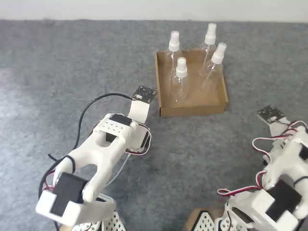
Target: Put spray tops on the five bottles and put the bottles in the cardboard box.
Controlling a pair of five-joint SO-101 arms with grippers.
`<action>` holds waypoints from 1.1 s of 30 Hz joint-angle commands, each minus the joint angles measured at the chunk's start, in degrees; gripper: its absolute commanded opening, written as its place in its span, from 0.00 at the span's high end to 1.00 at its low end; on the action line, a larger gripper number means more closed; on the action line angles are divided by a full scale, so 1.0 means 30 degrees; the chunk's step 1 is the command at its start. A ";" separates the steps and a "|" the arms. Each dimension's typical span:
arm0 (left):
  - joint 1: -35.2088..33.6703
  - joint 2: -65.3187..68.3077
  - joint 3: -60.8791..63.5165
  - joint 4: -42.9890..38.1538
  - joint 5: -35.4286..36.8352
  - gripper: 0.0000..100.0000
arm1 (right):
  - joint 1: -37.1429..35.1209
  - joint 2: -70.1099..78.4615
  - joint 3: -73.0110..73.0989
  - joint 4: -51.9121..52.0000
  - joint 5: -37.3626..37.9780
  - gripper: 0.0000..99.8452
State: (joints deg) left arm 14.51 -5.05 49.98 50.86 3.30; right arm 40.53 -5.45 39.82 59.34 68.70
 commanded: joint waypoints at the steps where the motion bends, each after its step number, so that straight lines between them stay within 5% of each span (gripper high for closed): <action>1: 0.0176 -0.0352 0.0132 -0.0088 0.0059 0.87 | -0.0161 -0.0015 -0.1700 -0.0190 -0.1055 0.80; 7: 0.0176 -0.0322 0.0132 -0.0088 0.0059 0.87 | -0.0190 -0.0073 -0.1817 -0.0190 -0.0996 0.97; 13: 0.0147 -0.0322 0.0132 -0.0088 0.0059 0.87 | -0.0190 -0.0132 -0.2198 -0.0190 -0.1172 0.99; 18: 0.0147 -0.0498 0.0132 -0.0088 0.0059 0.87 | -0.1451 -0.1978 -0.4073 0.1626 -0.5480 0.99; 24: -0.0762 -0.1934 -0.0806 0.0615 0.0088 0.95 | -0.9187 -0.7751 -0.5333 0.5700 -1.0989 0.99; 33: -0.4396 -0.9231 -0.1245 0.2051 -0.0469 0.99 | -2.1495 -1.1385 -0.5275 0.5436 -1.7143 0.99</action>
State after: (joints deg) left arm 5.01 -21.23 49.89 55.43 2.59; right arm -9.67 -37.54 27.25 76.92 22.99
